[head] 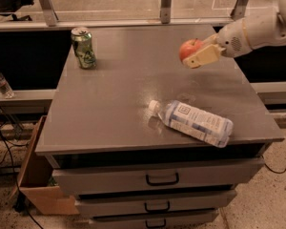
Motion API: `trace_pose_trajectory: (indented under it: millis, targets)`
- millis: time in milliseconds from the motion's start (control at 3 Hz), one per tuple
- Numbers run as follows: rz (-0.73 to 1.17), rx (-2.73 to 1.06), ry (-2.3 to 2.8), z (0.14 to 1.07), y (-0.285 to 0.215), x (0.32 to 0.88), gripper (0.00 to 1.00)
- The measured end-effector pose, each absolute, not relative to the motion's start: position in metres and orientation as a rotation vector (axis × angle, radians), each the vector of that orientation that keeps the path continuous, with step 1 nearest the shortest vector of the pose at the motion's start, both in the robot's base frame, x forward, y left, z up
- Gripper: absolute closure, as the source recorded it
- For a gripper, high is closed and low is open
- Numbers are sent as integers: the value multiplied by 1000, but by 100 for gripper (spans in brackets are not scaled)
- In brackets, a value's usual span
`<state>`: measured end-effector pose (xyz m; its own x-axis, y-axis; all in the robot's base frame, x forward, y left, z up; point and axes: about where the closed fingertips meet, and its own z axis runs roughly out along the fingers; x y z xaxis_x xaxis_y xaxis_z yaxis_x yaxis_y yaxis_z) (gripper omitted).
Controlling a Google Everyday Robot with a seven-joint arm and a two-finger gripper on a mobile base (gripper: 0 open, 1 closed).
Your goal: Move apple near blue plastic bottle
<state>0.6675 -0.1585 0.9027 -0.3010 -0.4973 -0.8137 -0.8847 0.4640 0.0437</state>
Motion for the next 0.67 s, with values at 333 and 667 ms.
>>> trace_pose_trajectory:
  millis: [333, 667]
  targets:
    - [710, -1195, 1953, 913, -192, 622, 100]
    - [778, -1205, 1915, 924, -219, 593, 100]
